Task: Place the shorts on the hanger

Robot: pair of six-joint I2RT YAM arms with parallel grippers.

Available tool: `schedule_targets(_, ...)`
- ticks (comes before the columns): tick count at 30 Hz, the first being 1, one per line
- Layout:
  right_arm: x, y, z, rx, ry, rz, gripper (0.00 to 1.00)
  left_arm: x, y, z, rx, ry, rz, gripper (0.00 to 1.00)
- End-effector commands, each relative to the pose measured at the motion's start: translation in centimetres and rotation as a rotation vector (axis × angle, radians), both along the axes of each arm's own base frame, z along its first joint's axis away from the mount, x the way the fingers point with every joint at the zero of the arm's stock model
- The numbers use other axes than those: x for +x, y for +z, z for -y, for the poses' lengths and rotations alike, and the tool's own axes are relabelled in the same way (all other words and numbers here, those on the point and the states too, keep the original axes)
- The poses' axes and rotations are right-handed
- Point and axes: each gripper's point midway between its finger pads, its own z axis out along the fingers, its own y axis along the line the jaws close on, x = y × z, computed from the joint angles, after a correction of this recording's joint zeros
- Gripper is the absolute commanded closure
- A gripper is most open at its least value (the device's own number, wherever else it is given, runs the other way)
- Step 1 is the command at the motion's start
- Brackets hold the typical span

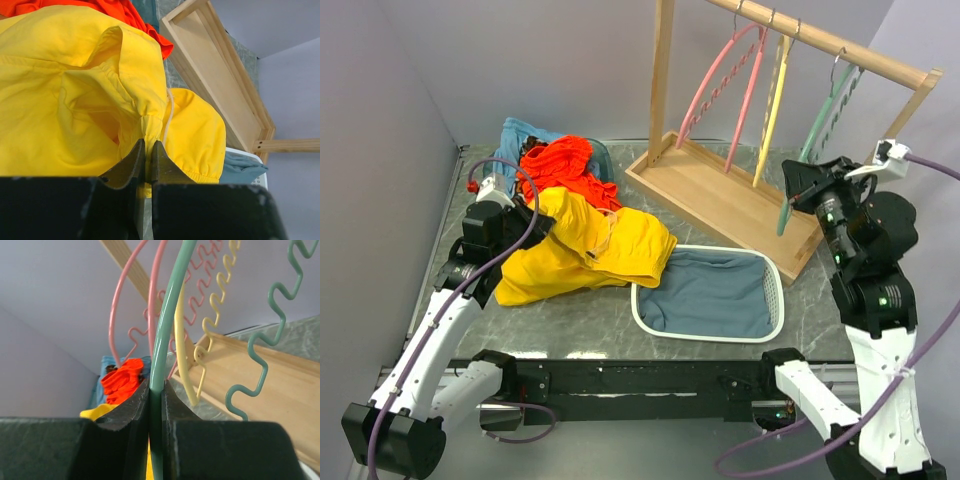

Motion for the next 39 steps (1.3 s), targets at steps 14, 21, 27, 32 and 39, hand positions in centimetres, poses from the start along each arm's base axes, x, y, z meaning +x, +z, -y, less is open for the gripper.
schedule_targets(14, -12.1, 3.8, -4.9, 0.129, 0.369, 0.139, 1.0, 0.5, 1.9, 0.1, -0.014, -0.005, 0.07, 0.93)
schedule_targets(21, -17.6, 7.4, -7.5, 0.071, 0.595, 0.279, 1.0, 0.6, 1.8, -0.2, -0.012, 0.018, 0.062, 0.94)
schedule_targets(27, -17.9, 7.3, -10.9, 0.054, 0.866, 0.273, 1.0, 0.9, 1.3, -0.7, -0.009, 0.05, 0.041, 0.97)
schedule_targets(32, -16.6, 7.2, -12.0, 0.077, 0.966, 0.265, 1.0, 1.1, 0.7, -1.3, 0.008, 0.085, 0.014, 0.99)
schedule_targets(39, -14.6, 5.9, -14.5, 0.096, 1.118, 0.198, 1.0, 2.1, -0.1, -2.8, 0.048, 0.178, -0.02, 0.99)
